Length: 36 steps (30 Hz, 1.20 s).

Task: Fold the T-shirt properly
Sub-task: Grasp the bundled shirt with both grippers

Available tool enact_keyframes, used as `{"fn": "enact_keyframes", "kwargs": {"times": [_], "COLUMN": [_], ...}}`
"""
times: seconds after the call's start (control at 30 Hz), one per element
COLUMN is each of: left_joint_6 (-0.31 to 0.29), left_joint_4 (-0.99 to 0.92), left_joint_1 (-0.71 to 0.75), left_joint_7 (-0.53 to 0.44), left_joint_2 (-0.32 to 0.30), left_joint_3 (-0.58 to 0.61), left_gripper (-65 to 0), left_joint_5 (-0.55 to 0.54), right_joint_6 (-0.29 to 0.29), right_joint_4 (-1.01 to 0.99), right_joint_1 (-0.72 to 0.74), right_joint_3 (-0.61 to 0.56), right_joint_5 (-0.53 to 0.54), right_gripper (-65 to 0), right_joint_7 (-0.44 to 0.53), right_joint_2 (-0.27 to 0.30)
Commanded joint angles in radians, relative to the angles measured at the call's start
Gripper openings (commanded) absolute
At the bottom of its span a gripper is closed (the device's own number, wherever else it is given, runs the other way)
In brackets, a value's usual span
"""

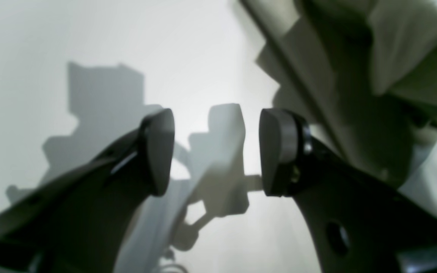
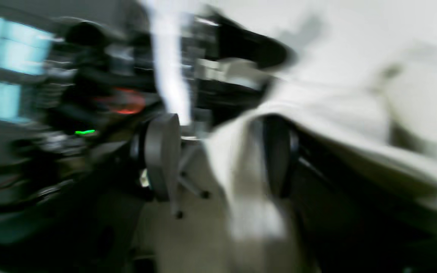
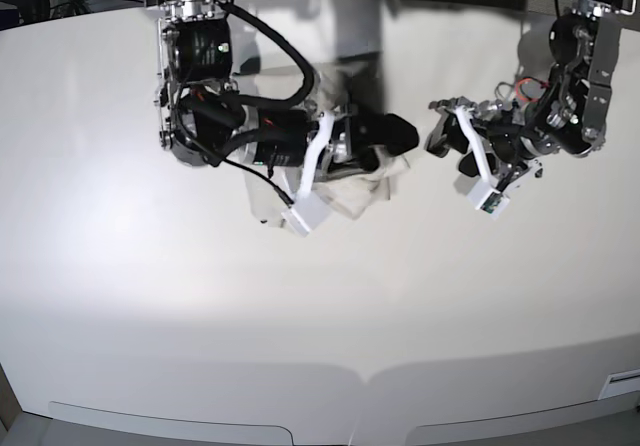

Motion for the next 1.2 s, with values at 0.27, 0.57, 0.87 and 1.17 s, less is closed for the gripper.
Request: {"fn": "enact_keyframes", "kwargs": {"times": [0.27,0.57,0.87,1.17], "left_joint_6": [-0.004,-0.004,-0.005,-0.054], "left_joint_4": [0.019,0.02,0.067,0.242], "left_joint_1": [-0.013,0.0,0.079,0.114], "left_joint_7": [0.003,0.012,0.025,0.066], "left_joint_2": [-0.022,-0.016,-0.01,0.122], "left_joint_3": [-0.04,-0.045,-0.045,-0.045], "left_gripper": [-30.7,-30.7,-56.8,-65.0], "left_joint_5": [-0.002,-0.038,-0.13,-0.169], "right_joint_6": [0.005,0.005,-0.01,-0.051], "right_joint_4": [0.019,0.019,0.019,-0.036], "right_joint_1": [0.075,0.191,0.235,0.219], "right_joint_3": [-0.04,0.036,0.037,0.036], "right_joint_5": [0.032,-0.232,-0.399,-0.468], "right_gripper": [-30.3,-31.5,-60.2,-65.0], "right_joint_7": [-0.055,0.069,0.08,0.115], "right_joint_2": [-0.003,0.036,0.241,0.29]}}
